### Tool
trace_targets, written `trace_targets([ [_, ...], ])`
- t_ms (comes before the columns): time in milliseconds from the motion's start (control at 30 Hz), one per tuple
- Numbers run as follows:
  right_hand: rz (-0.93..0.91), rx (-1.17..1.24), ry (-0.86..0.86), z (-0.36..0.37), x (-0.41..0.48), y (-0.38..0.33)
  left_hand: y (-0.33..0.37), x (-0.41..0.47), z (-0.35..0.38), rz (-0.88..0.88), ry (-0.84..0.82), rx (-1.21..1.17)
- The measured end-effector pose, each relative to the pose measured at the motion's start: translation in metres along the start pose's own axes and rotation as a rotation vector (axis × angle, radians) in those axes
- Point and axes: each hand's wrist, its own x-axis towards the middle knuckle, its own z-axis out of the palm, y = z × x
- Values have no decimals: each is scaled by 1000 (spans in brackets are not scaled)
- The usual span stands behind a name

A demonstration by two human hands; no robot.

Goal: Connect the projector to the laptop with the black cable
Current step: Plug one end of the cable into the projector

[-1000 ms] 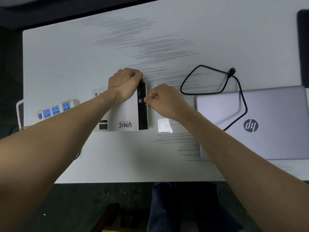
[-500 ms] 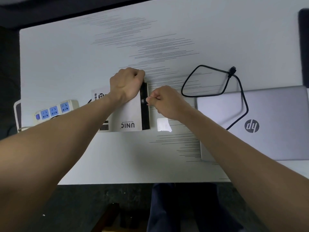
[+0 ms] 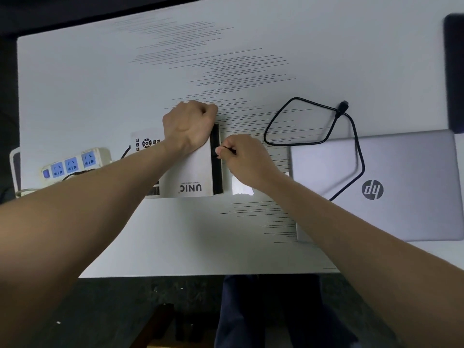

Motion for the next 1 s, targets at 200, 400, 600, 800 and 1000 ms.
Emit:
trace_targets([
  [200, 21, -85, 19, 1, 6, 1, 2, 1, 2, -16, 13, 17],
  [400, 69, 17, -76, -7, 12, 14, 7, -3, 4, -16, 29, 34],
  [600, 40, 35, -62, -9, 17, 14, 14, 2, 8, -39, 25, 77],
  [800, 54, 98, -112, -11, 18, 28, 14, 1, 14, -4, 20, 80],
  [1000, 121, 81, -147, -21, 17, 38, 13, 1, 17, 15, -12, 115],
])
